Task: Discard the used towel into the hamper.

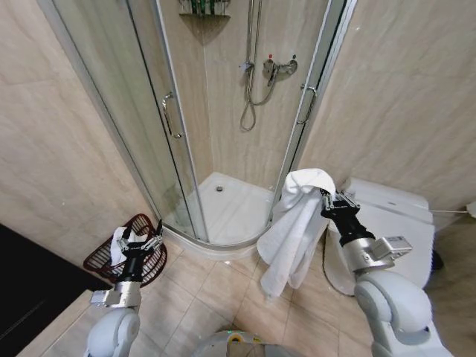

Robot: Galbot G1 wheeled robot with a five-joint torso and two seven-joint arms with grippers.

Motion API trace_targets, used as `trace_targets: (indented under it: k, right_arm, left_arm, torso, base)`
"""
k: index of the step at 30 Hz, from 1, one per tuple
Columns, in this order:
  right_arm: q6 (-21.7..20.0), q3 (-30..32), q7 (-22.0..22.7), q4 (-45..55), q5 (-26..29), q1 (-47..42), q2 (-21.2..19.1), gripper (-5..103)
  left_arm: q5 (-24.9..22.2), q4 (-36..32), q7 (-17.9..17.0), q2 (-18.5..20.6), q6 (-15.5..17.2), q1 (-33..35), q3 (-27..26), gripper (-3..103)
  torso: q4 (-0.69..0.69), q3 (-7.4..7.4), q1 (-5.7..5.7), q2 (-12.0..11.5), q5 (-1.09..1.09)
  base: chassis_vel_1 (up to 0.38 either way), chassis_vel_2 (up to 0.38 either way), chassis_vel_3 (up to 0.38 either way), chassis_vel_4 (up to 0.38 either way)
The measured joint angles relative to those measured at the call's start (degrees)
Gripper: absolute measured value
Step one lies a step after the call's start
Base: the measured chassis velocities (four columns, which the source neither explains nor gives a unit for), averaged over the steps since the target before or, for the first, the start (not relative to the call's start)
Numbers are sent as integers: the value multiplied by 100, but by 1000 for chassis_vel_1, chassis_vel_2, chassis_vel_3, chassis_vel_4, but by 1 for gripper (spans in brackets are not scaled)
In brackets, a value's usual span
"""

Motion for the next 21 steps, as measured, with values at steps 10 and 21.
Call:
trace_targets:
  k: [10,21]
  right_arm:
    - [-11,-44,-7,-5,-19,4,4,8]
    - [-12,-115,-17,-13,-87,-13,20,8]
  left_arm:
    - [3,-3,1,11,97,24,-19,100]
    - [10,7,19,10,118,23,-22,100]
  torso:
    - [0,0,0,-3,1]
    - [0,-1,0,-3,1]
  base:
    - [60,70,-54,-70]
    - [83,78,-69,-58]
